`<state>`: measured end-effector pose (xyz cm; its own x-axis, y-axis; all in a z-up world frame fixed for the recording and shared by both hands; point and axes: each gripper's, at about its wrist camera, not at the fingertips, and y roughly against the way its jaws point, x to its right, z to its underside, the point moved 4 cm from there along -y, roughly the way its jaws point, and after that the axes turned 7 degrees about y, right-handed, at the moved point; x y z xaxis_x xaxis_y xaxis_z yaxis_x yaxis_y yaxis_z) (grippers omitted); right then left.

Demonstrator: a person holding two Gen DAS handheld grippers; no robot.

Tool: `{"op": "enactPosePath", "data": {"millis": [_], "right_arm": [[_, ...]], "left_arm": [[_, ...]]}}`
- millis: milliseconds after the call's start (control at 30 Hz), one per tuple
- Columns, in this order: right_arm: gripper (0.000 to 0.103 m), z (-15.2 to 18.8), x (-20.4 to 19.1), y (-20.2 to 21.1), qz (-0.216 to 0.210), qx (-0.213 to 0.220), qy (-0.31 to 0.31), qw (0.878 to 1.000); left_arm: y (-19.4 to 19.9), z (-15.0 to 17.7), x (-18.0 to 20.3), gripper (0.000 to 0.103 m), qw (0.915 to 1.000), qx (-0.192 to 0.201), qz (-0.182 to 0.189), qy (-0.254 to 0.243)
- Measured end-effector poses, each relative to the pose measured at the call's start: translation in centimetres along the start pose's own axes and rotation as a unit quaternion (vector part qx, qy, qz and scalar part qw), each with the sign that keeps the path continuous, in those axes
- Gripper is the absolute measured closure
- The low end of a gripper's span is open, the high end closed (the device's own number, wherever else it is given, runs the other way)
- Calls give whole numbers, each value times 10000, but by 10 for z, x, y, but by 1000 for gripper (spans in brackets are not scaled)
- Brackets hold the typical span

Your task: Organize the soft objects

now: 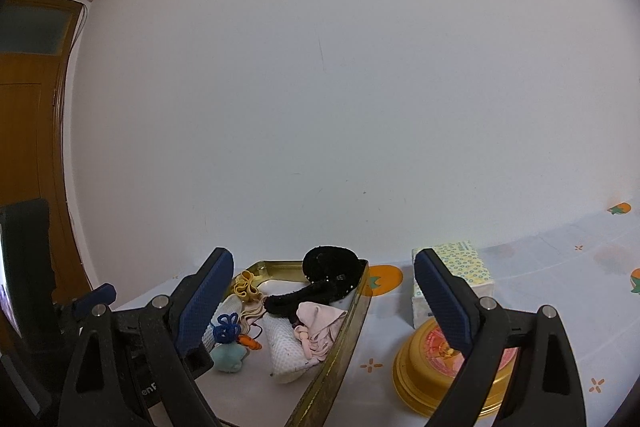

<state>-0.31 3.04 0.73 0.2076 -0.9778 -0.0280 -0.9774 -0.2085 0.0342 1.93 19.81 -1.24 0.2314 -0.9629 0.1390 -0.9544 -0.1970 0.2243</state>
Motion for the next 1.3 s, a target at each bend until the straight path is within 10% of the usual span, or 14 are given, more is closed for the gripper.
{"op": "enactPosePath", "data": {"millis": [1300], "right_arm": [[7, -3, 2, 5, -25, 122, 20, 9999]], "left_arm": [[0, 0, 1, 0, 10000, 33, 66, -7]]}}
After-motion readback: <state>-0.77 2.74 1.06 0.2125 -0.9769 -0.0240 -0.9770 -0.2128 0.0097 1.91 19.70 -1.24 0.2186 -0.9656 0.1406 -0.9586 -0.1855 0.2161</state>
